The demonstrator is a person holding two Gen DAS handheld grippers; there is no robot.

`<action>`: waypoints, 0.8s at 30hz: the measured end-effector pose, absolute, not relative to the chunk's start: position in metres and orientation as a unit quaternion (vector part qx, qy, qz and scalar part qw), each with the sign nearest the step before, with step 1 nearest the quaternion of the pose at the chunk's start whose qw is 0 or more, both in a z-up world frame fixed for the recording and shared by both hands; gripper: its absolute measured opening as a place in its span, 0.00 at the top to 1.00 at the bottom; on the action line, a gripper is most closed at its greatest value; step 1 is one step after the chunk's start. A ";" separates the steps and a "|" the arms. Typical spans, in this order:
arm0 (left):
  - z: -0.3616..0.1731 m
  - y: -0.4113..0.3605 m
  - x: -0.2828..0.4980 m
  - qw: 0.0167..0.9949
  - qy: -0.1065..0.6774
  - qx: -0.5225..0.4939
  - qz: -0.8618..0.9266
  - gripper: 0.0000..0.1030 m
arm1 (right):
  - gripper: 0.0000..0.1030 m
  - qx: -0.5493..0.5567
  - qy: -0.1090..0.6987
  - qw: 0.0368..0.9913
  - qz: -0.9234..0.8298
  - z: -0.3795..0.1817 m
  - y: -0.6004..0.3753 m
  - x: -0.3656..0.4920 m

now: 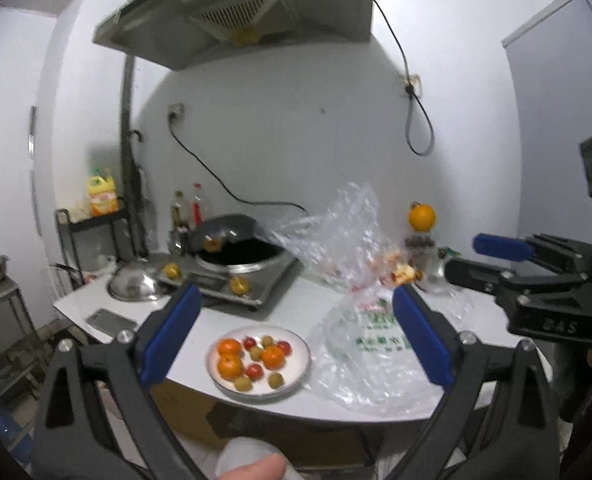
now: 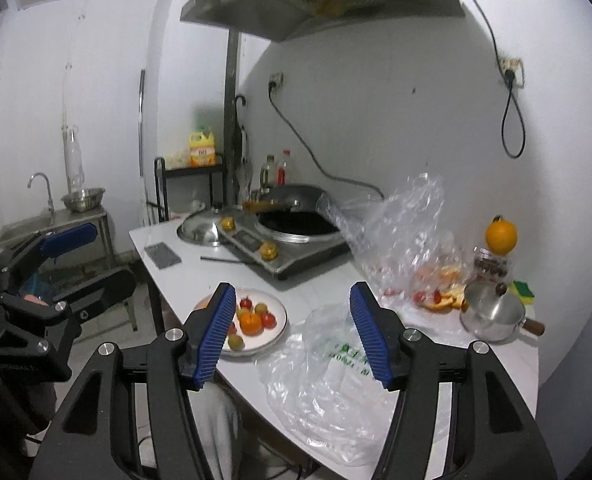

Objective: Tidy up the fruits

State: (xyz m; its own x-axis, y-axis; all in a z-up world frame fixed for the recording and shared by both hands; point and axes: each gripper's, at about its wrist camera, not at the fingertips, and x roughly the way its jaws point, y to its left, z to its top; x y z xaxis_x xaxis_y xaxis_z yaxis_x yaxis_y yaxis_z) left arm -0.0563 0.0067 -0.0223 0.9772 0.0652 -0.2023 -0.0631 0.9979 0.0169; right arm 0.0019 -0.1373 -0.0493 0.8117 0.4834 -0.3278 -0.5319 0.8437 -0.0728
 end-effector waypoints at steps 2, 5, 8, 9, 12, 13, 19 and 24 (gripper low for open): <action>-0.009 0.007 -0.063 0.995 0.090 0.005 0.045 0.05 | 0.30 -0.079 0.136 0.950 0.268 -0.039 -0.139 -0.004; 0.009 0.008 -0.073 0.997 0.070 -0.001 0.040 0.05 | 0.30 -0.077 0.111 0.954 0.268 -0.020 -0.143 -0.014; 0.024 0.006 -0.081 0.998 0.054 0.005 0.040 0.05 | 0.29 -0.071 0.088 0.957 0.267 -0.004 -0.147 -0.023; 0.029 0.005 -0.084 0.998 0.046 0.007 0.042 0.05 | 0.29 -0.069 0.080 0.958 0.266 0.002 -0.149 -0.026; 0.041 0.003 -0.092 0.999 0.027 0.008 0.042 0.05 | 0.29 -0.065 0.066 0.960 0.264 0.014 -0.153 -0.032; 0.044 0.002 -0.094 0.999 0.023 0.009 0.042 0.05 | 0.29 -0.065 0.061 0.961 0.263 0.018 -0.154 -0.034; 0.056 0.000 -0.103 0.999 0.003 0.012 0.046 0.01 | 0.24 -0.064 0.047 0.962 0.261 0.027 -0.156 -0.040; 0.058 0.002 -0.106 0.999 0.004 0.008 0.044 0.01 | 0.24 -0.067 0.044 0.962 0.262 0.029 -0.155 -0.043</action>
